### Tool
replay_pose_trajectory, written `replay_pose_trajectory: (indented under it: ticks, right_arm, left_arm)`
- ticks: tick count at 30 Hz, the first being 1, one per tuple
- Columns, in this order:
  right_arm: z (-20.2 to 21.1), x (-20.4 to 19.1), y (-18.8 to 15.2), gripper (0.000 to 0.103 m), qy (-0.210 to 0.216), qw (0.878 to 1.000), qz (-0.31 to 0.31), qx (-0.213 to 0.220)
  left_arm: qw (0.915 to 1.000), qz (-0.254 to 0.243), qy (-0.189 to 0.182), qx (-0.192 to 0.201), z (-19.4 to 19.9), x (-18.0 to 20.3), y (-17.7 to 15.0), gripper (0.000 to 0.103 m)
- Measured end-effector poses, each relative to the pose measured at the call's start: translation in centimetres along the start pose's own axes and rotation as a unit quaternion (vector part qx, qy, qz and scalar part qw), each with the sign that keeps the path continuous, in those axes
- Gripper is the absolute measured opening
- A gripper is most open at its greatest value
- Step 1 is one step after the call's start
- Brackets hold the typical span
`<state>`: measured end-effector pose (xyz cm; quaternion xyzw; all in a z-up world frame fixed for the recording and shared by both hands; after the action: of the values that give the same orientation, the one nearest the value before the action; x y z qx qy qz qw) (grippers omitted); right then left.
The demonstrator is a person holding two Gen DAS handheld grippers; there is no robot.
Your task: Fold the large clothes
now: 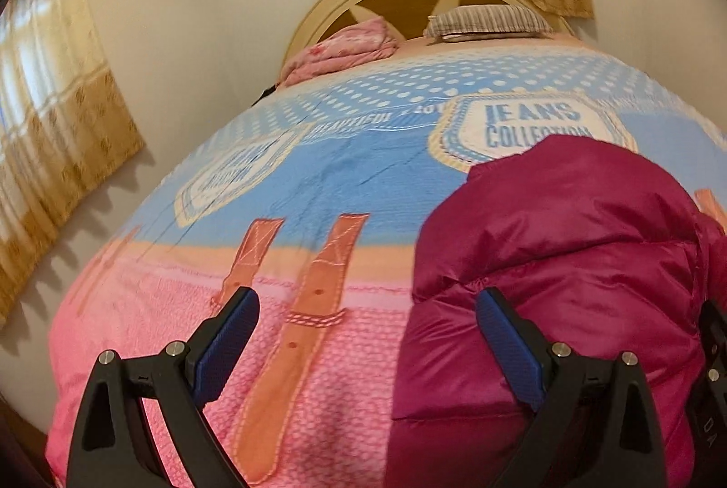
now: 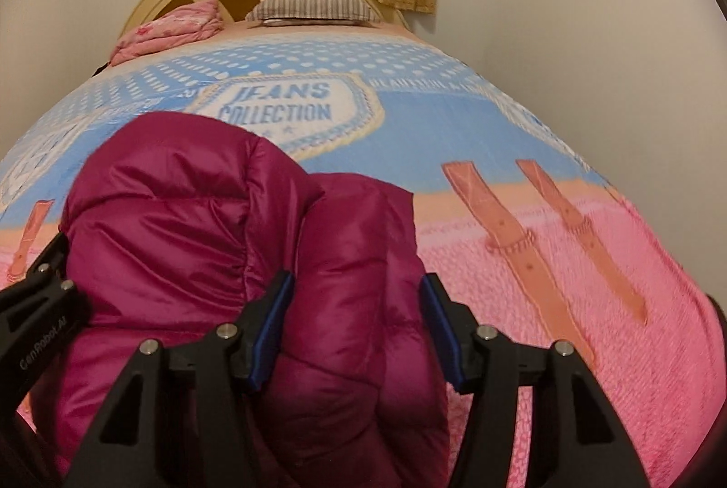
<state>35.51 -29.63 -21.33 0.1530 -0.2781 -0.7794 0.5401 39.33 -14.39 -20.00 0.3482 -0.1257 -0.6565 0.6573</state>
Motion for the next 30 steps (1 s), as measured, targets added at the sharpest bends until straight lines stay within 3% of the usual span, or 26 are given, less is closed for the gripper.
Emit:
replay_pose_trajectory:
  ticks: [4, 12, 30]
  right_arm:
    - [-0.6, 0.6, -0.5, 0.059, 0.014, 1.0, -0.015, 0.003]
    - [-1.9, 0.5, -1.2, 0.06, 0.033, 0.999, -0.024, -0.002]
    - [-3.4, 0.3, -1.4, 0.063, 0.034, 0.999, -0.027, -0.022]
  left_arm:
    - [0.9996, -0.023, 0.018, -0.002, -1.1, 1.7, -0.3, 0.097]
    - [0.9996, -0.019, 0.014, -0.016, -2.6, 2.4, -0.7, 0.098]
    - [0.9993, -0.019, 0.009, -0.032, -3.9, 2.7, -1.0, 0.099]
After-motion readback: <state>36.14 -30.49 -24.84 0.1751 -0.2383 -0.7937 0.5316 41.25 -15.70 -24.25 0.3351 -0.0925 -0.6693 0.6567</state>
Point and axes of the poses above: each gripper's, at about its wrist camera, not at the fingertips, and z roughly against the way its jaws point, x to its right, y to its top, the point moved 5 cm from there along -z, roughly the way its jaws point, and after that the axes turned 12 degrees about -x, right-handed, at the moved point
